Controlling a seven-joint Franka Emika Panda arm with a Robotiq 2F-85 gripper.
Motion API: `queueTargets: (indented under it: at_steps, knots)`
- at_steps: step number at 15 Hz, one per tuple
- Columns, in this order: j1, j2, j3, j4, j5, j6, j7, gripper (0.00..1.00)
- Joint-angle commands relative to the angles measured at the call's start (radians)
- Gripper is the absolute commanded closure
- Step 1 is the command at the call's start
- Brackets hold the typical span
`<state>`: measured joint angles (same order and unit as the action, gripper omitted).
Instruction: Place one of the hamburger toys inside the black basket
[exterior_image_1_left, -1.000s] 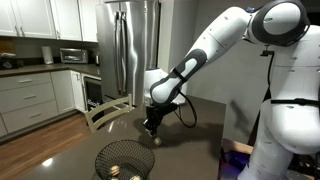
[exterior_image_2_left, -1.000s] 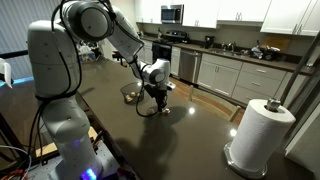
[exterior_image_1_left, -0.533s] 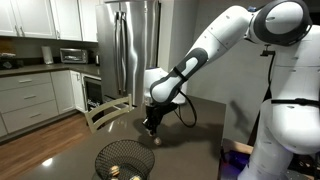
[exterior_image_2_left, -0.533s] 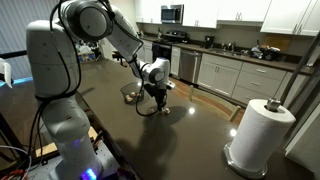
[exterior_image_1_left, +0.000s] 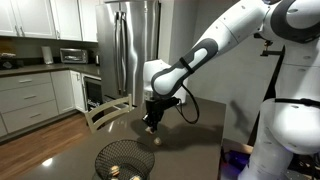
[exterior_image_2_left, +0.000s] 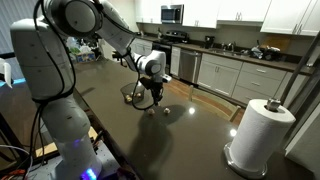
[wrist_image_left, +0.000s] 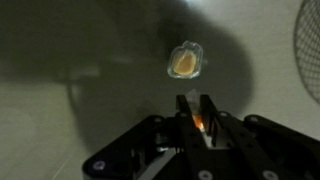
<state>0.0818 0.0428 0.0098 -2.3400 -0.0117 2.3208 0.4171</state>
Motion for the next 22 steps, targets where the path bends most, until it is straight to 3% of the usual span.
queueTargets:
  at_steps: [1,11,22]
  knots:
    - [0.011,-0.103,0.037,-0.033,-0.026,-0.071,0.048,0.96]
    - [0.033,-0.258,0.150,-0.007,-0.022,-0.184,0.012,0.96]
    - [0.102,-0.233,0.229,0.037,-0.011,-0.216,-0.114,0.96]
